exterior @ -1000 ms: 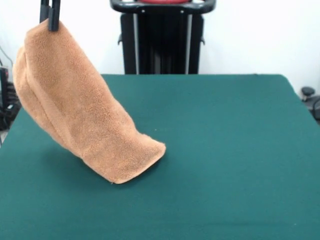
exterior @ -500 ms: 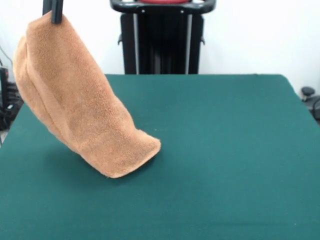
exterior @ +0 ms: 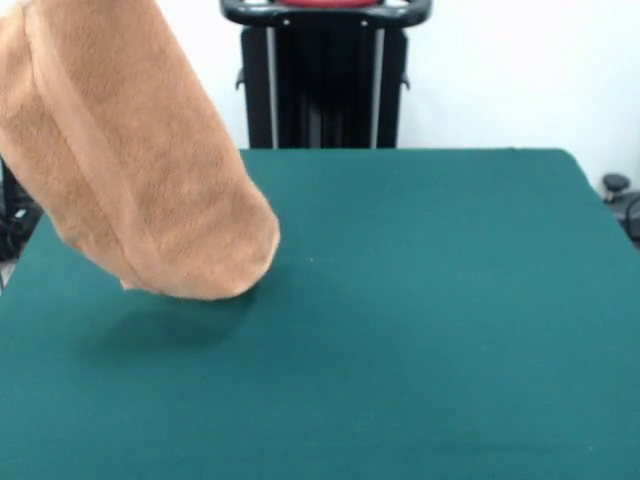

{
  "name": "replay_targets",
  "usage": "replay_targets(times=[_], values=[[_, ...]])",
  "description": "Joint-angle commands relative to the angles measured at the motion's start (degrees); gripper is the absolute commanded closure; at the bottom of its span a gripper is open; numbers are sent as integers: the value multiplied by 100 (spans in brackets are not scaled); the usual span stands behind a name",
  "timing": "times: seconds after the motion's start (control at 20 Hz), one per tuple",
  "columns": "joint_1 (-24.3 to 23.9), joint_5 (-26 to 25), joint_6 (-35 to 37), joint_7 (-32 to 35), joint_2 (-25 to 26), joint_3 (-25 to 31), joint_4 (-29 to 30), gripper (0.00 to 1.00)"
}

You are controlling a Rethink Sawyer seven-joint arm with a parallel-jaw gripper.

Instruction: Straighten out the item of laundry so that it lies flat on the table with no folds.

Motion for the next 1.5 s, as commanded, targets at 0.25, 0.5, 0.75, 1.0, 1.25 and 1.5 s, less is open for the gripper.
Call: replay_targets(times=[0.25, 0.5, 0.75, 1.0, 1.25, 1.5], values=[[416, 528, 1174, -1844, -604, 644, 617, 100], [585, 458, 1047, -1630, -637, 562, 764, 100], [807, -43, 704, -1330, -463, 402, 997, 100], [920, -413, -60, -976, -281, 237, 1492, 100], [769, -332, -510, -1046, -204, 249, 2014, 100], [611, -492, -872, -1080, -57, 302, 2342, 100]])
